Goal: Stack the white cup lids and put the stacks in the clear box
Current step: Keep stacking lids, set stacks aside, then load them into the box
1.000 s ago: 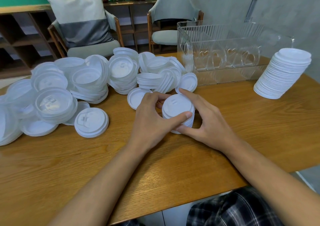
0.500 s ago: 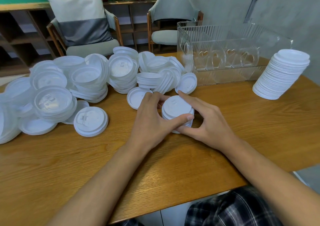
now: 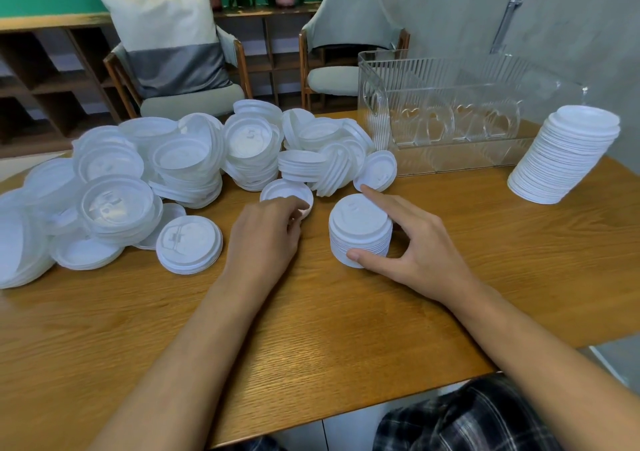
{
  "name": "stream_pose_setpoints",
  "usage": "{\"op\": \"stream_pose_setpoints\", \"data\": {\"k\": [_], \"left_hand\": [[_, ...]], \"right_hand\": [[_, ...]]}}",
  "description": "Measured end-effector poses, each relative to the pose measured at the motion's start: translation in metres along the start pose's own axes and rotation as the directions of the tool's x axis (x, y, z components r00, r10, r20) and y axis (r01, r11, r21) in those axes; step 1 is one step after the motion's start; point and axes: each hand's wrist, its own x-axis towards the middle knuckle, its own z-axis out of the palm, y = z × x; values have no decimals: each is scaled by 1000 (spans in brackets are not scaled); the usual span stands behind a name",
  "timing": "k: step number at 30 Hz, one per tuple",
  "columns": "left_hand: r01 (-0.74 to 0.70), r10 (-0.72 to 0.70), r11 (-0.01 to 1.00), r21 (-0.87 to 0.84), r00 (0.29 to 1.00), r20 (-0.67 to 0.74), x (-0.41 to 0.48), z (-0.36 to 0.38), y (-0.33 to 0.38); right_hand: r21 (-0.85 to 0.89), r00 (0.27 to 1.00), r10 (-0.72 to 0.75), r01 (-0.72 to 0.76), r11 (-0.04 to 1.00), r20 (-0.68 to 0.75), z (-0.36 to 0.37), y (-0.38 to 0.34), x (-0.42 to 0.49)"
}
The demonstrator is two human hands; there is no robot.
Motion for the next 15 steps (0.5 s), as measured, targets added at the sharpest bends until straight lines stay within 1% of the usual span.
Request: {"op": "stream_pose_setpoints", "data": {"k": [7, 12, 15], "left_hand": [[6, -6, 998, -58, 1000, 1, 1, 1, -1], [-19, 22, 998, -61, 999, 38, 1, 2, -2], [-11, 13, 998, -60, 999, 38, 2, 2, -3]], "right_hand": [[-20, 1000, 7, -7, 1000, 7, -1, 0, 1], [-21, 1000, 11, -11, 1000, 0, 0, 0, 0], [-24, 1000, 12, -12, 1000, 0, 0, 0, 0]]}}
